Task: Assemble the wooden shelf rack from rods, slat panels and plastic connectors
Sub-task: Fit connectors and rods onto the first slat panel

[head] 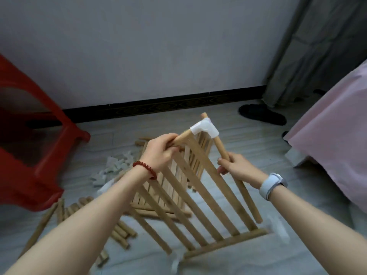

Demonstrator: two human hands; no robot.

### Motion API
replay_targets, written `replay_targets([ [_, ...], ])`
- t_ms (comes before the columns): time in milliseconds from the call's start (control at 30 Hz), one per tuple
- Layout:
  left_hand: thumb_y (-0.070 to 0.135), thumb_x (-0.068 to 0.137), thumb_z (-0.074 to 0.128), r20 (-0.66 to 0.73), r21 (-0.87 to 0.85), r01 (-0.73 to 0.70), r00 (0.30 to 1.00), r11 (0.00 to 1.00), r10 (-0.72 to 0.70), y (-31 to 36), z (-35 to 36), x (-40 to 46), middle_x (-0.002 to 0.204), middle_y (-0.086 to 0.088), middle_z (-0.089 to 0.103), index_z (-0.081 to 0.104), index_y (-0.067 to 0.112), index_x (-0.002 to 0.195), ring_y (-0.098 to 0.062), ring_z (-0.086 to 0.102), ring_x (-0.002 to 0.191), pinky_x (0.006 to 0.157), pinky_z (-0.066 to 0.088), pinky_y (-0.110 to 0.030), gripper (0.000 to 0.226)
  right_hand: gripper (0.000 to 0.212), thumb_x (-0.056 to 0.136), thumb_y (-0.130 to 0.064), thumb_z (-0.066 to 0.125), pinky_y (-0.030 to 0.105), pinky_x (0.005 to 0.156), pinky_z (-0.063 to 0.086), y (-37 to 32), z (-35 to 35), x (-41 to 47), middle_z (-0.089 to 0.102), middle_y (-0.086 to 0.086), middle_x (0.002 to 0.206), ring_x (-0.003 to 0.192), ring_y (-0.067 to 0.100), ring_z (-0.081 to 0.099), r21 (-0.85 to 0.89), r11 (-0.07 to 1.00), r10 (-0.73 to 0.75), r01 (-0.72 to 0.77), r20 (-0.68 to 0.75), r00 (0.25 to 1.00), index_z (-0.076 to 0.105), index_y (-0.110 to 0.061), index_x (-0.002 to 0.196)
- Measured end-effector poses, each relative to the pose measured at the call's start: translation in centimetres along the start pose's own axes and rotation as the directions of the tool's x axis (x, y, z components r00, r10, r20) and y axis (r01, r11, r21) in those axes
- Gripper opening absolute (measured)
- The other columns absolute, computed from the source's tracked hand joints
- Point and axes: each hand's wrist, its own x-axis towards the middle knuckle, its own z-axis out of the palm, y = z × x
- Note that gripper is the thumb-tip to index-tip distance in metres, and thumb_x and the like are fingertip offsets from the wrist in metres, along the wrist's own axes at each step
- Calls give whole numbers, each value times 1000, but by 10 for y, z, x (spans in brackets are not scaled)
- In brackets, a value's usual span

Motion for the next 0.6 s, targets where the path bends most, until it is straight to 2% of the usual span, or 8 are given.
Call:
replay_targets([
  [100, 5, 87, 58, -17, -188, 51, 998, 981, -55, 7, -13, -34, 95, -4, 65, 62, 16, 102, -19, 60, 92, 82, 48, -29, 19, 18, 97, -26, 46, 36, 74, 45, -22, 3, -37, 56, 1, 77, 78, 22, 57, -103, 988, -121, 115, -56, 991, 48, -17, 80],
  [233, 0, 88, 54, 9, -417, 174, 982, 892, -188, -2, -10, -78, 94, -1, 62, 57, 21, 93, -15, 59, 90, 82, 49, -29, 22, 13, 95, -24, 45, 39, 70, 43, -39, 8, -65, 52, -2, 73, 74, 22, 54, -310, 923, -284, 227, -152, 947, 48, -17, 84],
  [333, -3, 89, 51, 68, -451, 312, 946, 836, -317, -19, 9, -102, 90, -1, 56, 52, 16, 94, -14, 52, 86, 79, 44, -25, 19, 9, 97, -25, 45, 35, 63, 41, -34, 26, -77, 52, -5, 75, 72, 18, 53, -425, 872, -322, 242, -126, 938, 48, -19, 91],
  [400, -3, 90, 50, 88, -438, 381, 920, 814, -383, -26, 16, -113, 83, 3, 53, 51, 15, 94, -10, 51, 80, 68, 42, -13, 18, 10, 97, -27, 44, 32, 59, 40, -28, 42, -84, 55, -4, 79, 73, 19, 54, -516, 821, -325, 246, -67, 943, 49, -19, 97],
  [467, -3, 91, 49, 124, -424, 445, 891, 789, -436, -28, 14, -122, 79, 4, 50, 51, 12, 99, -7, 48, 73, 59, 40, -10, 17, 8, 98, -28, 43, 25, 53, 33, -24, 54, -87, 51, -9, 76, 70, 15, 51, -542, 800, -327, 256, -38, 944, 48, -22, 98],
  [533, -1, 91, 50, 182, -423, 490, 870, 762, -458, -29, 5, -131, 83, 6, 51, 51, 11, 114, -6, 49, 77, 61, 40, -13, 25, 6, 98, -27, 43, 22, 51, 29, -21, 61, -91, 47, -12, 72, 69, 13, 49, -533, 805, -324, 259, -29, 946, 48, -23, 98],
  [600, -1, 89, 53, 208, -480, 455, 890, 750, -406, -25, -9, -137, 89, 7, 52, 45, 12, 124, -3, 50, 76, 60, 44, -11, 38, 3, 97, -23, 45, 21, 53, 31, -16, 63, -93, 48, -9, 76, 73, 14, 49, -511, 822, -313, 251, -38, 949, 47, -23, 95],
])
